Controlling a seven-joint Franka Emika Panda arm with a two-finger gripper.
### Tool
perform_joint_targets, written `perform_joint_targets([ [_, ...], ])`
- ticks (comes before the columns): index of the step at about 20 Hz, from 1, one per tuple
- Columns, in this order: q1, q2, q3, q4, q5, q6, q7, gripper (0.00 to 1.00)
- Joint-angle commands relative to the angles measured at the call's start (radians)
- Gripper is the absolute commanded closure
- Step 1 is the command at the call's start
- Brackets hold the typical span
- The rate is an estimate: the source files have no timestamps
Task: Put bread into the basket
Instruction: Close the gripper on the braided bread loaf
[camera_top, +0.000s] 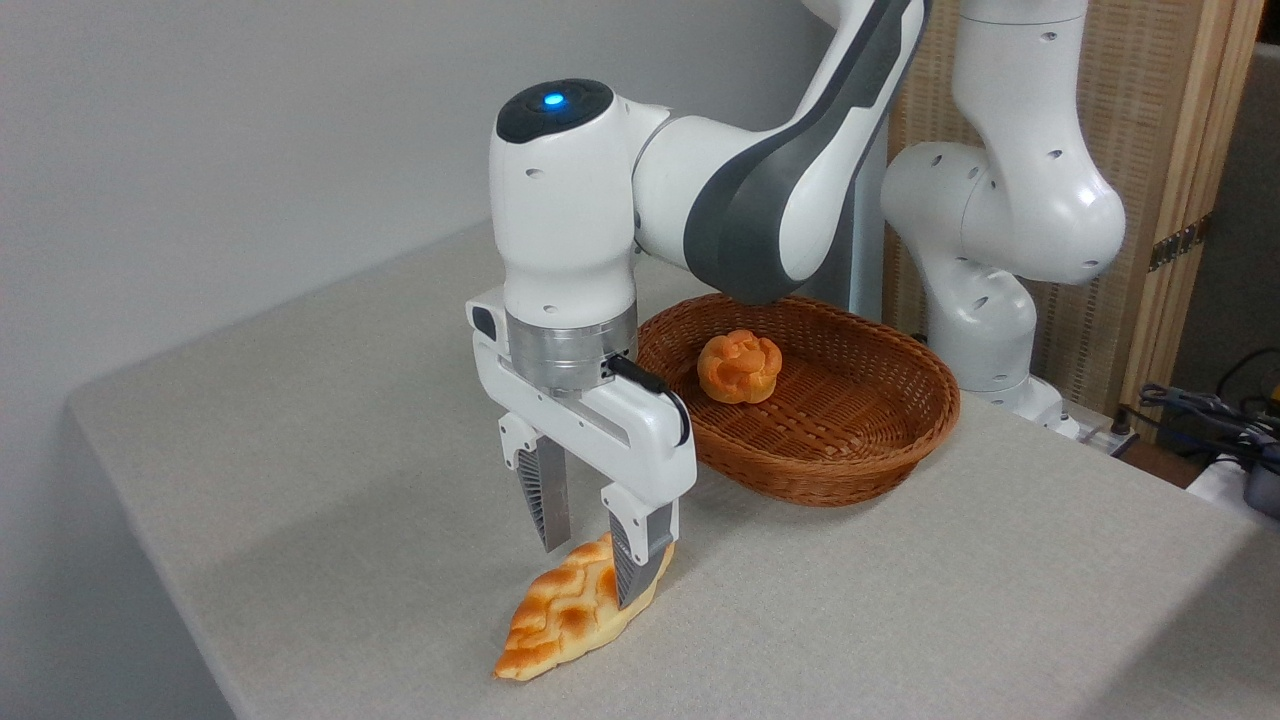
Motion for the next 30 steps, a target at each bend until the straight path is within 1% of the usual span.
perform_joint_targets([
  [1, -0.006, 0.000, 0.004, -0.018, 0.018, 0.026, 0.018, 0.00],
  [4, -0.006, 0.000, 0.004, -0.018, 0.042, 0.026, 0.018, 0.00],
  [15, -0.006, 0.006, 0.004, -0.018, 0.042, 0.026, 0.017, 0.00],
  [16, -0.006, 0.009, 0.004, -0.018, 0.042, 0.028, 0.017, 0.03],
  [17, -0.006, 0.010, 0.003, -0.018, 0.042, 0.028, 0.017, 0.17],
  [18, -0.006, 0.010, 0.003, -0.018, 0.042, 0.028, 0.017, 0.29],
  [19, -0.004, 0.011, 0.003, -0.018, 0.042, 0.028, 0.017, 0.43],
  [20, -0.006, 0.014, 0.003, -0.018, 0.042, 0.028, 0.018, 0.53],
  [21, -0.004, 0.019, 0.003, -0.018, 0.042, 0.028, 0.018, 0.60],
  [22, -0.006, 0.020, 0.003, -0.018, 0.042, 0.028, 0.018, 0.62],
  [30, -0.006, 0.017, 0.001, -0.011, 0.042, 0.023, 0.017, 0.62],
])
